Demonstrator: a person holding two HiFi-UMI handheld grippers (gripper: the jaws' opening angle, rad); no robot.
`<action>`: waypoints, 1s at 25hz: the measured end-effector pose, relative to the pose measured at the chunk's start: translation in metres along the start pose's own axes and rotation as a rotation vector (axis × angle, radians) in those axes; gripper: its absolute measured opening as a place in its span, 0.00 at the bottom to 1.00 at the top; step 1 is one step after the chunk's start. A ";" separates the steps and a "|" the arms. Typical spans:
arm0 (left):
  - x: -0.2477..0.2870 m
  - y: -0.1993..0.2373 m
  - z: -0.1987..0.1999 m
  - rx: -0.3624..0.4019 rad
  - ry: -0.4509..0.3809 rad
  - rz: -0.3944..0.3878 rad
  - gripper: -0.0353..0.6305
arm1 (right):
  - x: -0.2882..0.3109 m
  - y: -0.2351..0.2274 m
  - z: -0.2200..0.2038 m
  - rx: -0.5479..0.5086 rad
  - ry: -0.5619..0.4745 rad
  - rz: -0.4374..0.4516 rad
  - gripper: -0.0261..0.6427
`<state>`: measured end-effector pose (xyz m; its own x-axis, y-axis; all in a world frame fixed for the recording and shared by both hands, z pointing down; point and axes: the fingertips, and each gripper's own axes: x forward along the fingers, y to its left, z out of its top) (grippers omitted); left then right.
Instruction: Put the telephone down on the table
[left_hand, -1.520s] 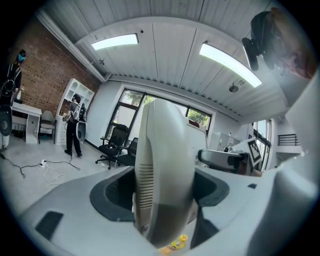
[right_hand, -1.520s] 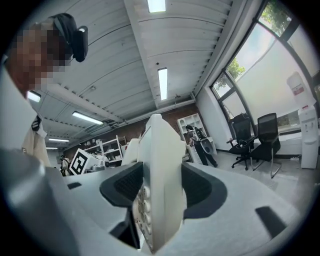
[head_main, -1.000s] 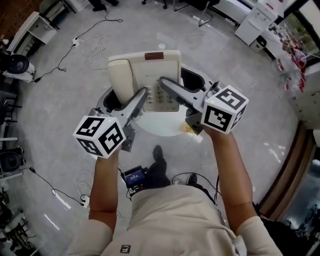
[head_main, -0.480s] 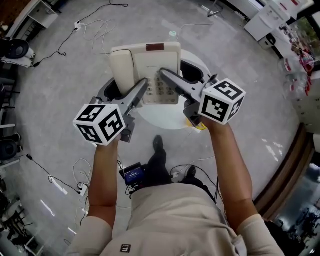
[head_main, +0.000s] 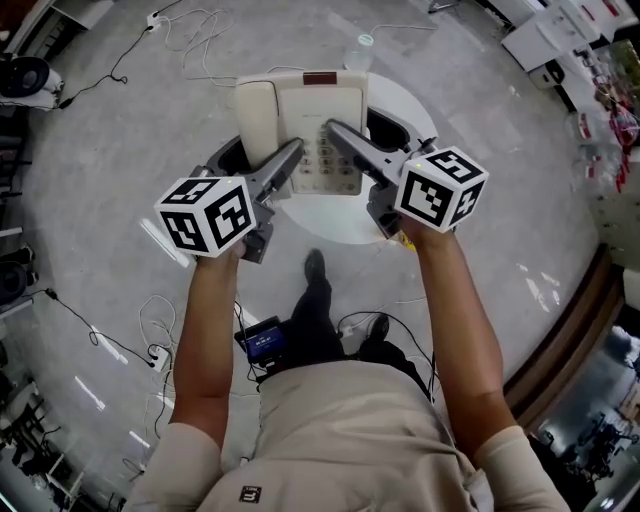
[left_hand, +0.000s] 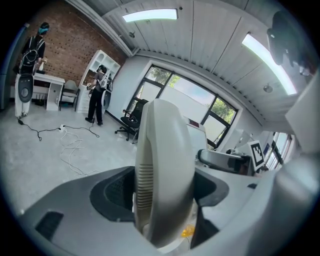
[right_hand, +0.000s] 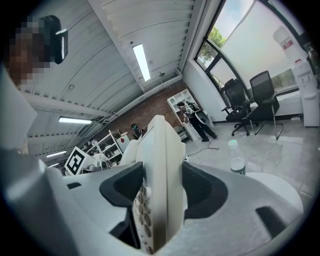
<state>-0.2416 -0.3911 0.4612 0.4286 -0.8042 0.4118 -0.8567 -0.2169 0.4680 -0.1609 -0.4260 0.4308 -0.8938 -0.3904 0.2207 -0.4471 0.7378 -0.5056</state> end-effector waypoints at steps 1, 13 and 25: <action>0.002 0.005 -0.005 -0.008 0.009 -0.001 0.54 | 0.004 -0.003 -0.006 0.005 0.005 -0.007 0.38; 0.042 0.052 -0.060 -0.093 0.109 -0.004 0.54 | 0.033 -0.051 -0.066 0.079 0.051 -0.069 0.38; 0.076 0.076 -0.115 -0.200 0.203 -0.025 0.54 | 0.046 -0.092 -0.115 0.145 0.092 -0.131 0.38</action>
<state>-0.2409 -0.4055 0.6177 0.5147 -0.6686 0.5367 -0.7801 -0.1056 0.6167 -0.1647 -0.4489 0.5832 -0.8308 -0.4209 0.3640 -0.5558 0.5948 -0.5808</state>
